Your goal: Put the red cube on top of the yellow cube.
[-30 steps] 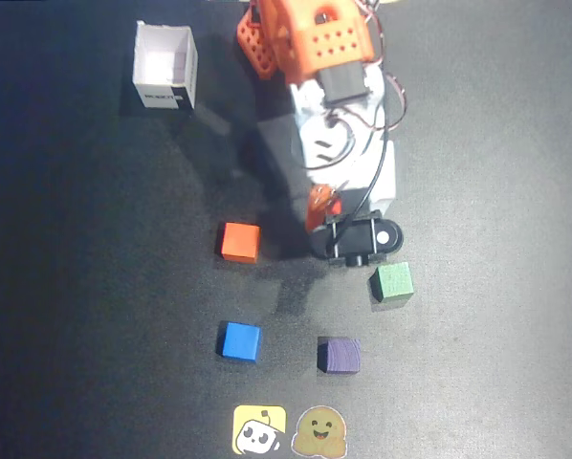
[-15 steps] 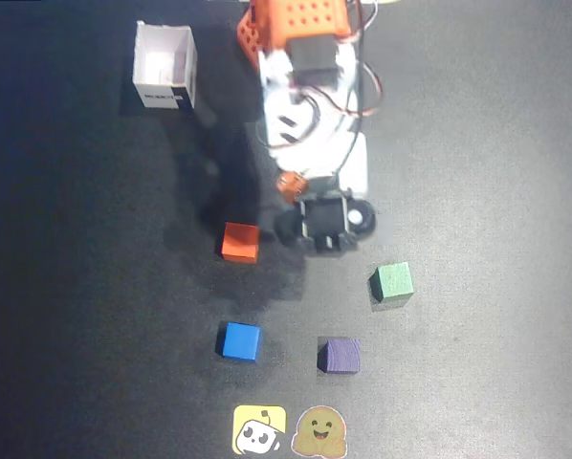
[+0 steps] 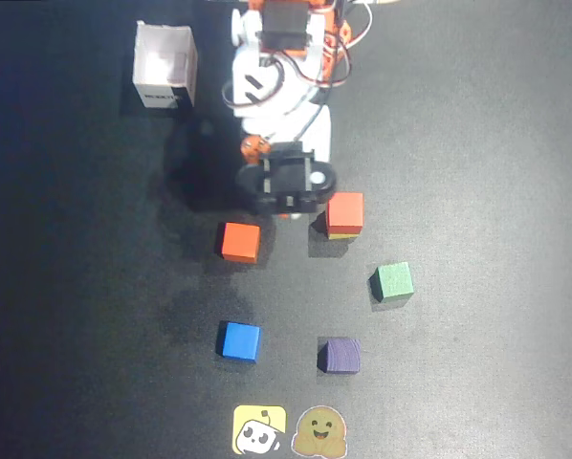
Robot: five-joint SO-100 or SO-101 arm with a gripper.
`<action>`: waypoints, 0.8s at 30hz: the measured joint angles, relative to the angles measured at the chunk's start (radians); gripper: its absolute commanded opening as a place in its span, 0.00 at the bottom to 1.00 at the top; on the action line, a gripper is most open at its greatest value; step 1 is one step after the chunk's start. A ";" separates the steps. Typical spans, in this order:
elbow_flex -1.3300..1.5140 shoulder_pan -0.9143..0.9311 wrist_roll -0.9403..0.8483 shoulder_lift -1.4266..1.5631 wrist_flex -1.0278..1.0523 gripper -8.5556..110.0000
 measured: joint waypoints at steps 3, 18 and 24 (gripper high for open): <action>0.041 -0.006 -0.008 0.048 0.000 0.08; 0.238 -0.012 0.017 0.497 0.212 0.08; 0.238 -0.012 0.000 0.523 0.311 0.08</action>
